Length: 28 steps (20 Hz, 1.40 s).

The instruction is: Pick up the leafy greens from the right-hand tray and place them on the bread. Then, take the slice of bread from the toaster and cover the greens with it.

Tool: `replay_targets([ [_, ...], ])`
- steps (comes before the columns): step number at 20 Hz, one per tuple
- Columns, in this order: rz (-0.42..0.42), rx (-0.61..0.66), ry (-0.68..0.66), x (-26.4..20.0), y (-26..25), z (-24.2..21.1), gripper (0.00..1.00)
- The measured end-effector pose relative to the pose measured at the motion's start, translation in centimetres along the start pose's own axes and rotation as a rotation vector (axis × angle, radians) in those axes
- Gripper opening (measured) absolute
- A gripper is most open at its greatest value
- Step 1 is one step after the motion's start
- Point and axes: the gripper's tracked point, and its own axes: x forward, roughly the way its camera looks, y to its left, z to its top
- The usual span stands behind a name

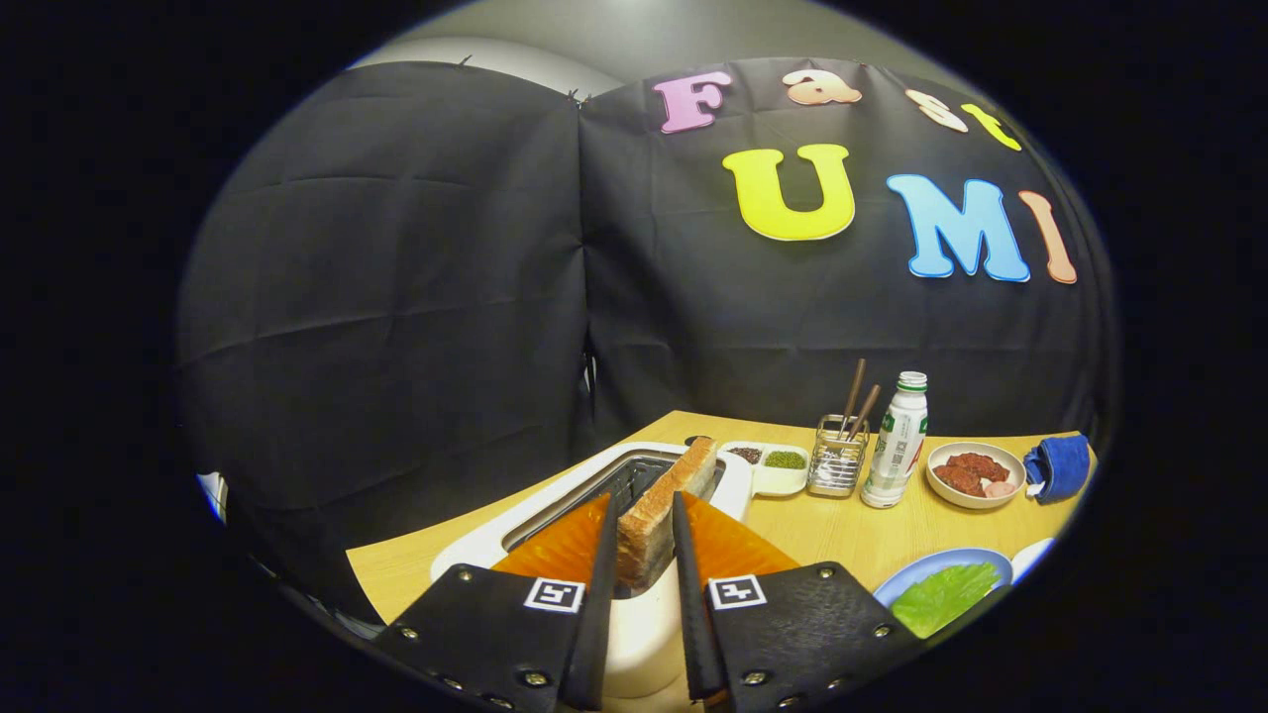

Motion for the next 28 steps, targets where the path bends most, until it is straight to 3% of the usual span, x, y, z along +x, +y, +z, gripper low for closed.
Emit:
replay_targets([
  [1, 0.007, 0.005, 0.000, 0.1, 0.3, -0.1, 0.12],
  [3, 0.016, 0.013, -0.006, -0.1, 0.2, 0.2, 0.12],
  [5, 0.022, 0.039, -0.043, 0.2, -0.1, 0.6, 0.00],
  [16, 0.069, 0.148, -0.212, -4.9, -2.2, 8.1, 0.00],
  [28, -0.148, 0.071, -0.168, -10.6, -15.3, 5.2, 0.00],
])
